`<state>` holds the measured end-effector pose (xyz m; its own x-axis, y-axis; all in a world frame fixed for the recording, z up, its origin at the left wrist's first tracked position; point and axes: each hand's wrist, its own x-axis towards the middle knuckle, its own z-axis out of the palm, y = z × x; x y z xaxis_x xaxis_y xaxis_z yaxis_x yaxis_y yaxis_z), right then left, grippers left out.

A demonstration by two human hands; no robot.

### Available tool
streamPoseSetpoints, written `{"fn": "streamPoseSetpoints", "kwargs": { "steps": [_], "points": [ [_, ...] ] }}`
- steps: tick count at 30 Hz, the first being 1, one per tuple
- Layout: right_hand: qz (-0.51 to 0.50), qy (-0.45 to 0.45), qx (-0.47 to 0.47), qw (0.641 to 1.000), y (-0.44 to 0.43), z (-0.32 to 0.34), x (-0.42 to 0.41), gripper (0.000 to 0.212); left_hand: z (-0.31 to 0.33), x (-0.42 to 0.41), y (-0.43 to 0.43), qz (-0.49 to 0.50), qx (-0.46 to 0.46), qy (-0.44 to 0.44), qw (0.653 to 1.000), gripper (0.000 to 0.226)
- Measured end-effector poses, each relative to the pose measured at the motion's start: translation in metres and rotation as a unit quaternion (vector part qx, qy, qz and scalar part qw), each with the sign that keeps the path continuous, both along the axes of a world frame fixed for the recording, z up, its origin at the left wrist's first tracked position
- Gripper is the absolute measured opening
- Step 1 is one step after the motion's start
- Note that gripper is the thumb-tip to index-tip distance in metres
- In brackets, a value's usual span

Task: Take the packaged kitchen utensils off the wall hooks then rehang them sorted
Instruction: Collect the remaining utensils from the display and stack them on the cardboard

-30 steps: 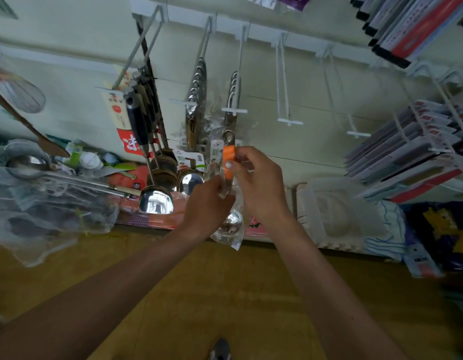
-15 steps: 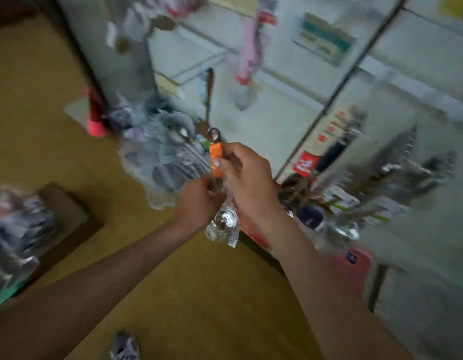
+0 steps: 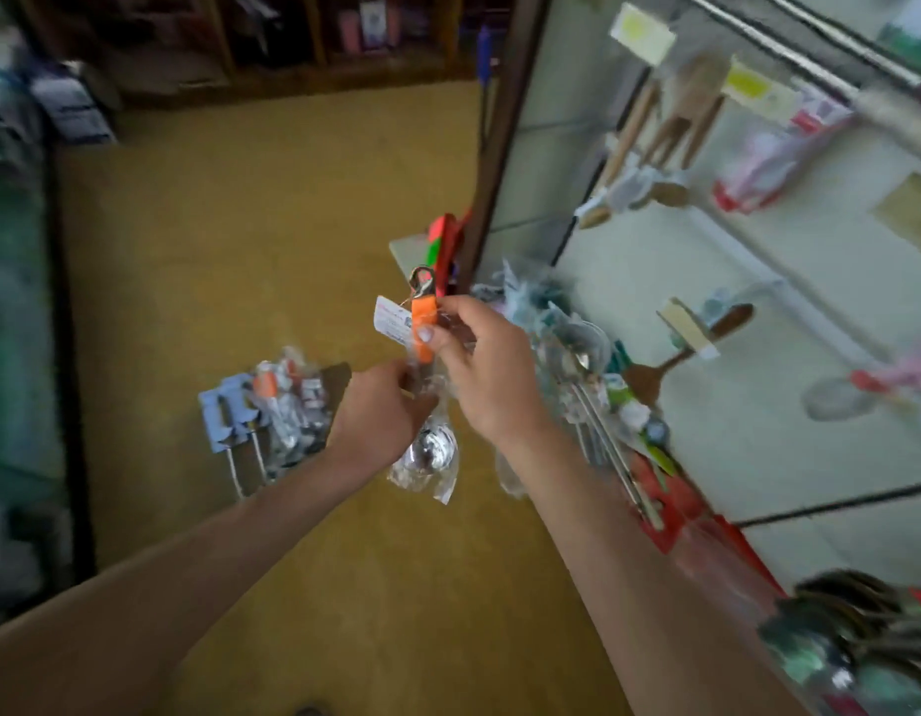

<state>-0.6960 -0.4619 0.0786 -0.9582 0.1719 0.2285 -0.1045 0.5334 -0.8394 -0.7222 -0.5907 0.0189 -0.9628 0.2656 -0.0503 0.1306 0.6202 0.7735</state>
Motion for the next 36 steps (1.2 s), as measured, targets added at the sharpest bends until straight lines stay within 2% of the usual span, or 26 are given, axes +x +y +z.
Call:
{"fn": "streamPoseSetpoints", "kwargs": {
  "steps": [10,14,19,26,36],
  "points": [
    [0.101,-0.029,-0.005,0.994,-0.141,-0.022,-0.133,0.017,-0.018,-0.097,-0.139,0.120,-0.014,-0.031,0.992,0.020],
    [0.132,-0.038,0.002,0.991,-0.176,-0.034,-0.169,0.018,-0.029,-0.122,-0.172,0.148,-0.002,-0.046,0.988,0.015],
    [0.161,-0.052,-0.001,0.986,-0.202,-0.060,-0.225,0.013,-0.049,-0.164,-0.195,0.177,-0.013,-0.060,0.982,0.023],
    [0.189,-0.104,-0.016,0.976,-0.211,-0.128,-0.315,0.013,-0.107,-0.237,-0.202,0.217,-0.029,-0.112,0.969,0.027],
    [0.219,-0.210,0.004,0.953,-0.221,-0.256,-0.386,0.011,-0.219,-0.285,-0.204,0.245,-0.063,-0.226,0.941,0.022]
  ]
}}
